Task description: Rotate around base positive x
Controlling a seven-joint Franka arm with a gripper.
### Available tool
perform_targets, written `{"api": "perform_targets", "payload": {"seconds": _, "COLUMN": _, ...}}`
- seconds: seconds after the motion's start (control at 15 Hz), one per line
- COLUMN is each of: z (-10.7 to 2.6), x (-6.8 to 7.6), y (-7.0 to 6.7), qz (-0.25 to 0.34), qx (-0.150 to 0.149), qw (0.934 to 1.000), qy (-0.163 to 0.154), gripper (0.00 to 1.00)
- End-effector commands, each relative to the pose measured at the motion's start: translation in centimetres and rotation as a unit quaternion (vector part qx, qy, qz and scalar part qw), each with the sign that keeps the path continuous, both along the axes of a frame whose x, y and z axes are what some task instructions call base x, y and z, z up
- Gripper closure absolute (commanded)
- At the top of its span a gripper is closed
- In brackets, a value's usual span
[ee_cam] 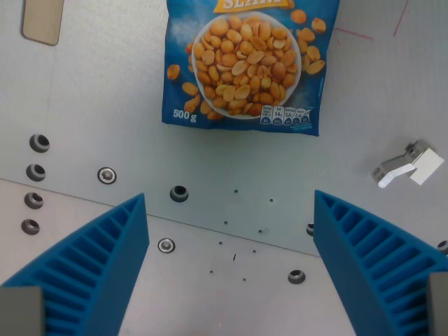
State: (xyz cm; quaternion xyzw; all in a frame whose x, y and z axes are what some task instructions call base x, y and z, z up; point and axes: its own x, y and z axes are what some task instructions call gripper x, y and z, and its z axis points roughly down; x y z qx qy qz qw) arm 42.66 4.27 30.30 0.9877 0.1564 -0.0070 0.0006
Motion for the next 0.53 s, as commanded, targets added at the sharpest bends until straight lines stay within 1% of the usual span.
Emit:
{"api": "perform_targets", "payload": {"seconds": 0.07, "z": 0.31, "x": 0.01, "y": 0.0, "qz": 0.0, "qx": 0.007, "qw": 1.0, "qy": -0.004, "gripper": 0.0}}
{"api": "perform_targets", "payload": {"seconds": 0.53, "z": 0.31, "x": 0.01, "y": 0.0, "qz": 0.0, "qx": 0.054, "qw": 0.9986, "qy": -0.004, "gripper": 0.0}}
